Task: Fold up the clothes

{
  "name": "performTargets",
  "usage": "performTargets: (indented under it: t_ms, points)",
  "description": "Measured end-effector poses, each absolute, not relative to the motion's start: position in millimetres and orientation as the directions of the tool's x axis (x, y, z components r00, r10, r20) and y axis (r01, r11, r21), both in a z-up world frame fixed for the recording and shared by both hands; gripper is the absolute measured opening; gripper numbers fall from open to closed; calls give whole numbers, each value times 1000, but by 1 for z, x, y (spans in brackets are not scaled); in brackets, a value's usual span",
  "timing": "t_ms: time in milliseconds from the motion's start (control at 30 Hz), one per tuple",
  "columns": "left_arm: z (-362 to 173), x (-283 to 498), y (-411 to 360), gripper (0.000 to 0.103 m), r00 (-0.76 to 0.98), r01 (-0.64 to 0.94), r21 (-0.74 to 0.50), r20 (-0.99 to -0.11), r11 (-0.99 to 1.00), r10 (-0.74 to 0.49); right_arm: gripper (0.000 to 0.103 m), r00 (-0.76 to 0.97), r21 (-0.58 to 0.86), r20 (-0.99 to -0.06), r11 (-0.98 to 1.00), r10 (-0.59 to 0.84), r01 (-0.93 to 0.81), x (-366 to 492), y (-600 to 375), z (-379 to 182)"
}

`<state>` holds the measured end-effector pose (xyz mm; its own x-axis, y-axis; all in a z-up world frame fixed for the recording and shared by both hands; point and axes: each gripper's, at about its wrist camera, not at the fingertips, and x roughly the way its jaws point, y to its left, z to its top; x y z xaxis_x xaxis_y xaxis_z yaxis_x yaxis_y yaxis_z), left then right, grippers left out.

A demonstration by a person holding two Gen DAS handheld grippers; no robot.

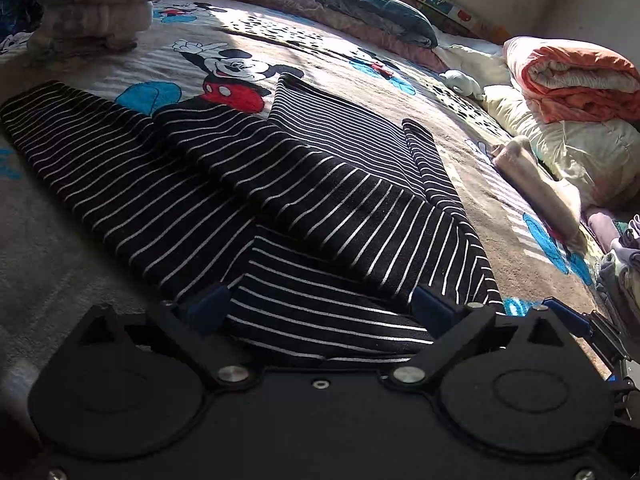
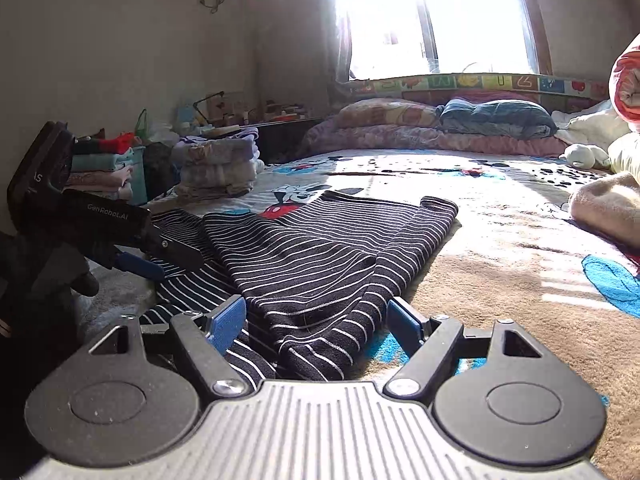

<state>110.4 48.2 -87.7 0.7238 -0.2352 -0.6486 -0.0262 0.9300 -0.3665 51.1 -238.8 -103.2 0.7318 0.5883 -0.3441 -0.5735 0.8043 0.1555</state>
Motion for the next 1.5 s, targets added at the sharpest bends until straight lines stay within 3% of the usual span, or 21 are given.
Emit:
performTargets:
  t_ms: [133,300,633,733,833,933,1100,1267,1367,1500]
  points:
    - [-84,95,62,99,766,5,-484,-561,875,-315,78,725,118,-347,794,595,-596,63,-221,-109]
    - [-96,92,83,97,762,-50,-587,-545,808,-349,82,631,79,-484,749,606,-658,58,-191,-130]
    - [-96,114,134,97,790,-175,-698,-521,694,-324,80,714,25,-350,768,606,-639,40,-196,-110]
    - [-95,116,150,87,824,-222,-716,-501,662,-265,81,701,31,-377,765,605,-644,53,-187,-116]
    - [-95,126,166,75,833,-256,-719,-503,647,-230,86,596,31,-515,708,616,-705,63,-171,-129]
    - [-97,145,179,71,835,-273,-714,-508,645,-209,85,605,16,-497,704,622,-710,61,-171,-120]
    - [-107,175,187,40,833,-259,-732,-499,630,-237,85,654,22,-434,733,620,-680,67,-178,-111]
    - [-115,188,180,32,822,-257,-701,-521,666,-231,85,641,36,-440,726,628,-687,76,-172,-120]
    - [-112,189,177,1,826,-257,-677,-525,690,-208,85,617,32,-473,712,630,-702,78,-166,-126]
    - [-82,173,177,1,885,-193,-645,-440,739,-152,86,580,62,-495,691,648,-720,81,-167,-127]
